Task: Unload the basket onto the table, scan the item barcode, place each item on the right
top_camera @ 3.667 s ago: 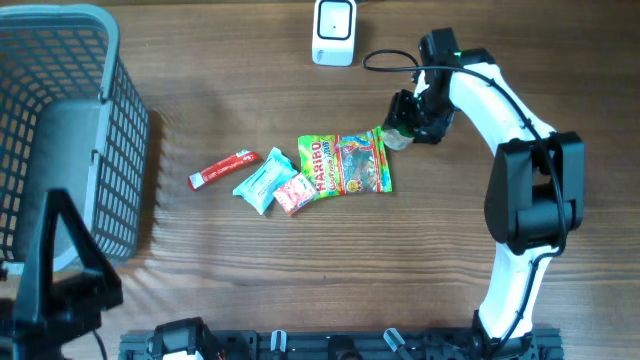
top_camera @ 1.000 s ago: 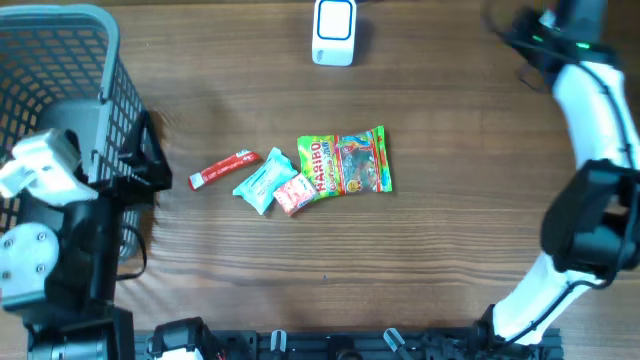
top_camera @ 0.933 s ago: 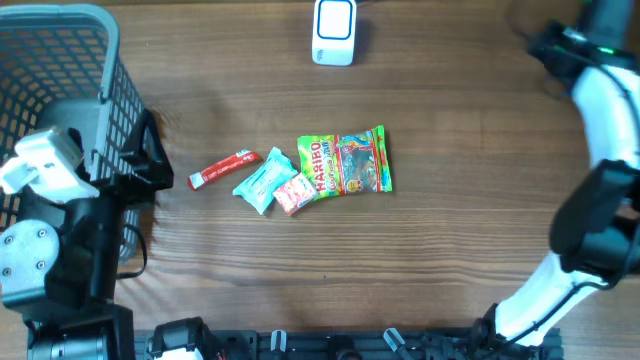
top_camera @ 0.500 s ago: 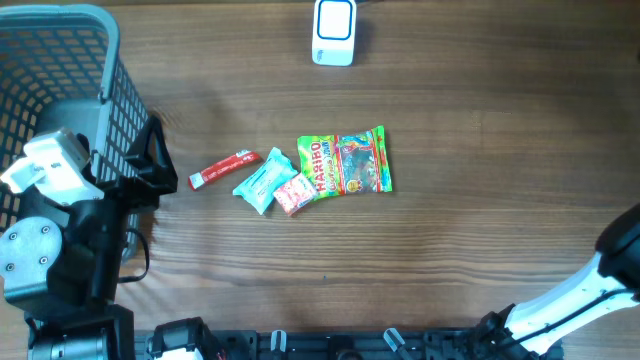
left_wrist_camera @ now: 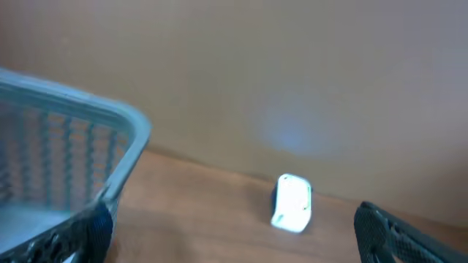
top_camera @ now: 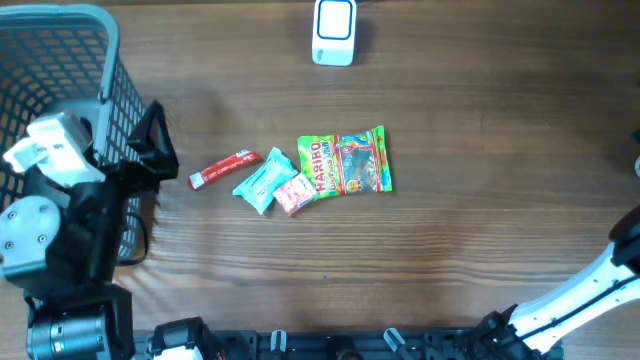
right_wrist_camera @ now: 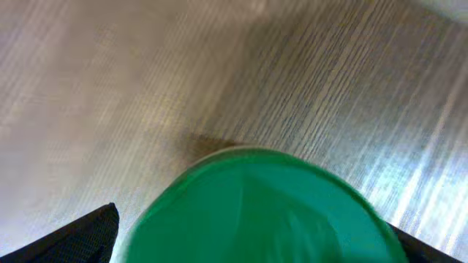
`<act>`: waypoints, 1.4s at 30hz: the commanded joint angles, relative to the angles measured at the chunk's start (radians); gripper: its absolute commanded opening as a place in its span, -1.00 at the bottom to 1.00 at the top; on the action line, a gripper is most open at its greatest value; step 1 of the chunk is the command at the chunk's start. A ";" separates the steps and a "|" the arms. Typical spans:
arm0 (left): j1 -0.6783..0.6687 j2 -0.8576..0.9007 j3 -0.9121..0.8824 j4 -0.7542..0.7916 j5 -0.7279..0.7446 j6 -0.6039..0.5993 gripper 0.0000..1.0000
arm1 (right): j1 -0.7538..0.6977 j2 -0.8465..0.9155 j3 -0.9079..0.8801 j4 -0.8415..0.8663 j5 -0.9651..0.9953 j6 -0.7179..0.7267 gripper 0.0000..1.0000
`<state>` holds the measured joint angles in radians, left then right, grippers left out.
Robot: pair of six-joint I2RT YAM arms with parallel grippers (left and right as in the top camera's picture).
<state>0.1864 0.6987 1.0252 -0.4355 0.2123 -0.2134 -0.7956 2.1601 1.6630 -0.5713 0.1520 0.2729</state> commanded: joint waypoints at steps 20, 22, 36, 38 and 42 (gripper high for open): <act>0.006 -0.041 -0.489 0.608 0.465 0.153 1.00 | 0.277 -0.938 0.055 -0.460 -0.128 0.324 1.00; 0.006 -0.041 -0.555 0.654 0.442 0.143 1.00 | 0.307 -0.941 0.055 -0.516 -0.189 0.281 0.99; -0.168 -0.050 -0.792 0.724 0.059 0.071 1.00 | 0.872 -0.850 -0.144 -0.721 -0.258 0.340 0.99; -0.174 -0.078 -0.792 0.741 0.059 0.071 1.00 | 0.976 -0.793 -0.224 -0.673 -0.264 0.337 0.99; -0.174 -0.188 -0.792 0.726 0.059 0.070 1.00 | 1.144 -0.645 -0.315 -0.534 -0.311 0.328 0.99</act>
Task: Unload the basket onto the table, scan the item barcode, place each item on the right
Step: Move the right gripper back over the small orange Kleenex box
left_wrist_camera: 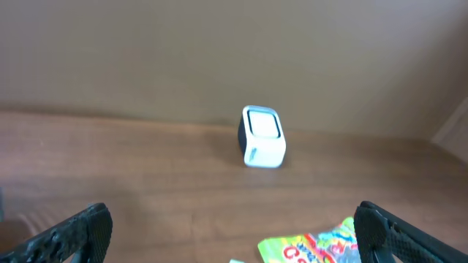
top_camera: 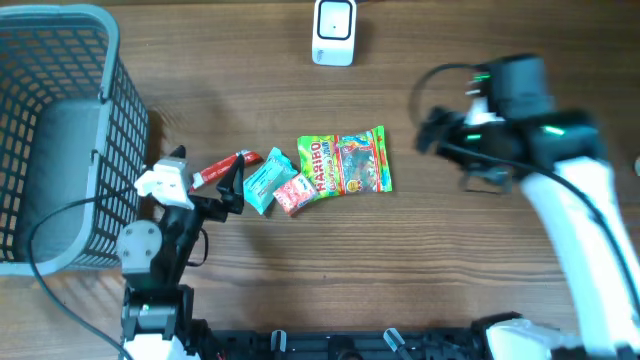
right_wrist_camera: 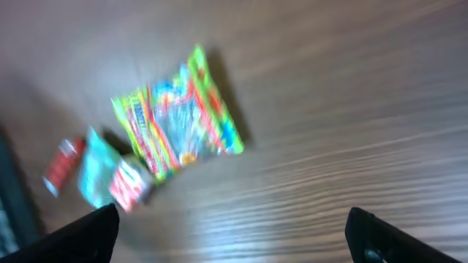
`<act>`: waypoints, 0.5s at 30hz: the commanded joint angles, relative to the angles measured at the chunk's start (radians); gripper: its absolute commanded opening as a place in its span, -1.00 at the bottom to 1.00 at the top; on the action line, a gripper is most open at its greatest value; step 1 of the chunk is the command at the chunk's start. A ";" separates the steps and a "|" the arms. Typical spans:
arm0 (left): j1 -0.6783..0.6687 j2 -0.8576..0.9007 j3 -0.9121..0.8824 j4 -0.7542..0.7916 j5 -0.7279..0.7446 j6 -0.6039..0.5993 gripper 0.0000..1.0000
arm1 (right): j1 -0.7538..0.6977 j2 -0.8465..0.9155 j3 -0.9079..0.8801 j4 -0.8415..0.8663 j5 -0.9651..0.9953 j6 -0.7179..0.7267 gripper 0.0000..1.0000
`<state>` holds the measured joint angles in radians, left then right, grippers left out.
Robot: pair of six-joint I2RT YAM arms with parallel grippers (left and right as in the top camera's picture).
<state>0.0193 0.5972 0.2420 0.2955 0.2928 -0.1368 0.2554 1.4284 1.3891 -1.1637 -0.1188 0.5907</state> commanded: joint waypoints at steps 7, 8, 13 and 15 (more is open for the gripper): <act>-0.006 -0.402 -0.008 -0.248 -0.024 -0.005 1.00 | 0.259 0.332 -0.043 0.296 -0.212 -0.114 0.99; -0.006 -0.441 -0.008 -0.288 -0.029 -0.002 1.00 | 0.274 0.359 -0.043 0.336 -0.264 -0.147 0.99; -0.004 -0.583 -0.002 -0.429 -0.082 -0.002 1.00 | 0.309 0.445 -0.043 0.477 -0.343 -0.191 0.99; -0.004 -0.585 -0.002 -0.433 -0.085 -0.002 1.00 | 0.314 0.456 -0.043 0.516 -0.343 -0.204 0.99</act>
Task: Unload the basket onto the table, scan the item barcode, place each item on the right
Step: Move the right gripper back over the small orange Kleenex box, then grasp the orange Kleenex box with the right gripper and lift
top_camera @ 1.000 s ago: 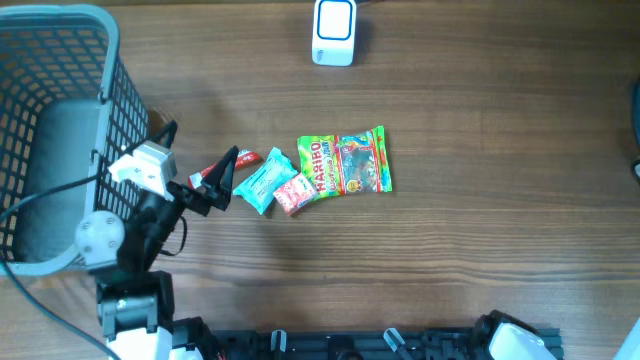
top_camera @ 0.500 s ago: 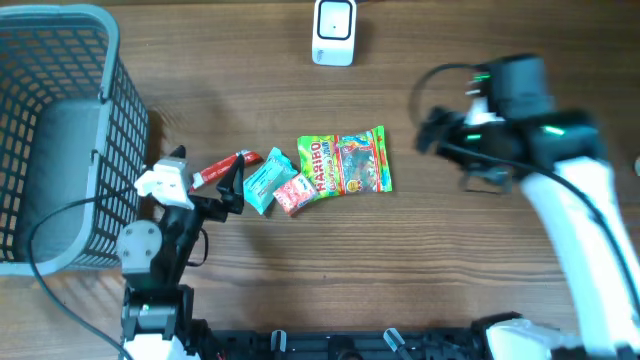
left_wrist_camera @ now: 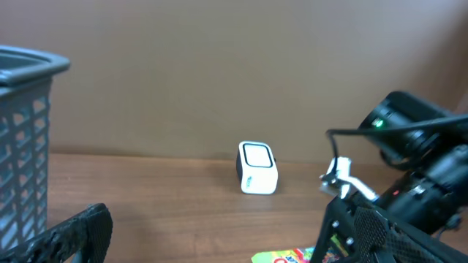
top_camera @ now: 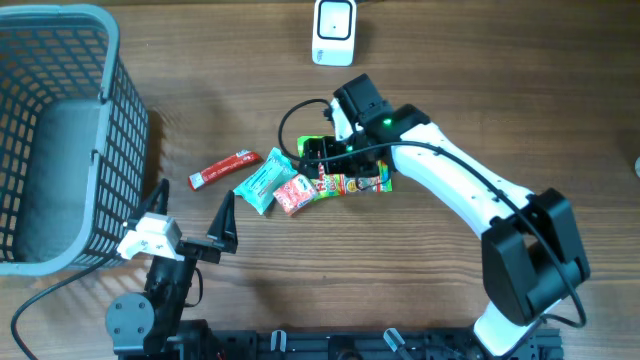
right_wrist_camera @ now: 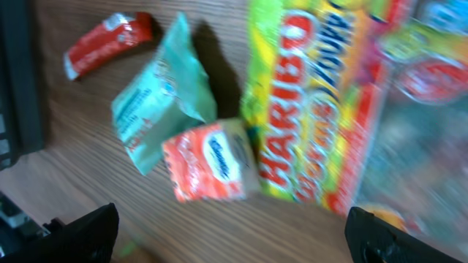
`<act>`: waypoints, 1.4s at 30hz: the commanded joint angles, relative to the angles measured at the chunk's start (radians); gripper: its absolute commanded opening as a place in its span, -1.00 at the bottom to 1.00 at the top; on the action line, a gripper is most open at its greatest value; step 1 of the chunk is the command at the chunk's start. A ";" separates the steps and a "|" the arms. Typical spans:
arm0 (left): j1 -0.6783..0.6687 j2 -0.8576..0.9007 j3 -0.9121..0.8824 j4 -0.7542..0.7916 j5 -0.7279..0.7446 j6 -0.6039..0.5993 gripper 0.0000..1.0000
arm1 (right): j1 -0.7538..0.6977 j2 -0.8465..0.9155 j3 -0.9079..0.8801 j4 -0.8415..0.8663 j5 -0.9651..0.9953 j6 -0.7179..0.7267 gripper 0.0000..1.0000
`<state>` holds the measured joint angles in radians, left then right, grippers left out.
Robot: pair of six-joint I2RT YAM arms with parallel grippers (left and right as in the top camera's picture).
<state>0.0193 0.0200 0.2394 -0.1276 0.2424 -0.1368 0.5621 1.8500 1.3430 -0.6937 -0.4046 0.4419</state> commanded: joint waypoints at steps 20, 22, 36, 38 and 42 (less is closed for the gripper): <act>-0.004 -0.008 0.001 -0.237 -0.099 -0.002 1.00 | 0.110 0.253 0.003 0.106 -0.068 -0.181 0.67; -0.004 -0.008 0.001 -0.278 -0.099 -0.002 1.00 | 0.132 0.264 0.003 0.105 -0.064 -0.192 0.43; -0.005 -0.008 0.001 -0.432 -0.099 -0.002 1.00 | 0.034 0.229 0.066 -0.019 -0.060 -0.143 -0.91; -0.005 -0.008 0.001 -0.471 -0.099 -0.002 1.00 | -0.034 0.171 0.077 -0.037 -0.050 -0.067 -0.91; -0.005 -0.008 0.001 -0.490 -0.098 -0.002 1.00 | -0.137 0.088 0.077 -0.064 0.026 0.122 -0.91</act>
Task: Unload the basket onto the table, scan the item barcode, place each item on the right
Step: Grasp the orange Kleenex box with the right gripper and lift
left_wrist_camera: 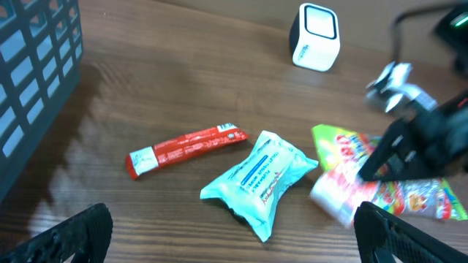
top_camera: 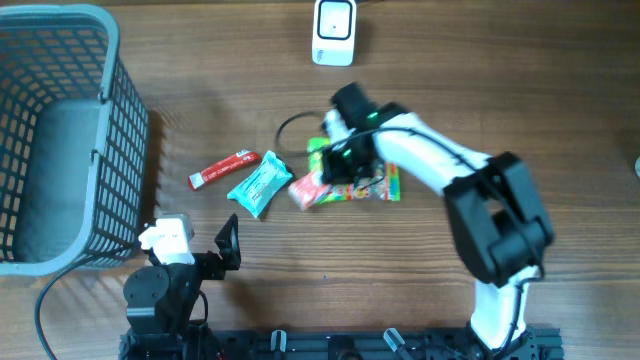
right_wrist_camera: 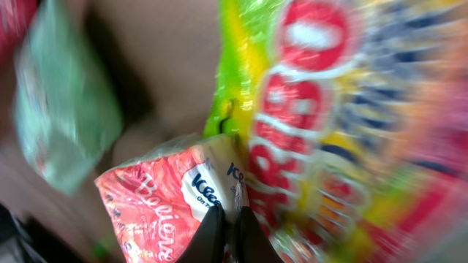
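A red-and-white tissue packet lies mid-table against a green Haribo bag. My right gripper is shut on the packet's edge seam, low over it. Left of it lie a teal packet and a red stick bar. The white barcode scanner stands at the far edge. My left gripper is open near the front edge, holding nothing. It looks onto the teal packet, the bar and the scanner.
A grey mesh basket fills the far left. The right arm reaches in from the right front across the table. A black cable loops beside the Haribo bag.
My right gripper was open above the packets and is now shut on the red-and-white packet's edge. The packet and the Haribo bag have shifted slightly right. The left wrist now looks down at the table.
First the left arm stood by the basket and the right arm was off at the right edge. Then the right arm was over the table's right side and the left gripper near the red bar. Then the right gripper hung open over the packets; now it grips one.
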`<act>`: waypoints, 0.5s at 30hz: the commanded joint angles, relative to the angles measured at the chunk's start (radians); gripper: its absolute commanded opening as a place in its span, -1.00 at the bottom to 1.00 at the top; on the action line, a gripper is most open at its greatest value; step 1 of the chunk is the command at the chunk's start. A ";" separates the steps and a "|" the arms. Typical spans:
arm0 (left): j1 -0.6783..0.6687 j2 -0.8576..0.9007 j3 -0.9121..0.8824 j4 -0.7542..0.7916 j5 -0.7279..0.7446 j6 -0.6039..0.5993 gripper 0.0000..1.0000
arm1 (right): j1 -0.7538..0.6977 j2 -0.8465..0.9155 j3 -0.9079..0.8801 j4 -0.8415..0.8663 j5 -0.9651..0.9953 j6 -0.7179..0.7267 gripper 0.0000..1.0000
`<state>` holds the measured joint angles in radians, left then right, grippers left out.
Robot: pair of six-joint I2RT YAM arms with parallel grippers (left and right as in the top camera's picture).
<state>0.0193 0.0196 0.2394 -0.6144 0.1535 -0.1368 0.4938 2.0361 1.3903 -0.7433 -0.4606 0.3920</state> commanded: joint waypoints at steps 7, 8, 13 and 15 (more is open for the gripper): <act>-0.005 -0.007 0.001 -0.004 -0.010 -0.002 1.00 | -0.145 -0.156 0.030 -0.043 0.106 0.409 -0.91; -0.005 -0.007 0.001 -0.004 -0.010 -0.002 1.00 | -0.145 -0.158 0.030 -0.045 0.106 0.430 -0.91; -0.005 -0.007 0.001 -0.004 -0.010 -0.002 1.00 | -0.145 -0.158 0.030 -0.083 0.206 0.594 -0.91; -0.005 -0.007 0.001 -0.004 -0.010 -0.002 1.00 | -0.145 -0.158 0.021 -0.107 0.368 0.631 -0.91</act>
<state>0.0193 0.0196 0.2394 -0.6224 0.1532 -0.1368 0.3500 1.9030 1.3998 -0.8261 -0.3046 0.8932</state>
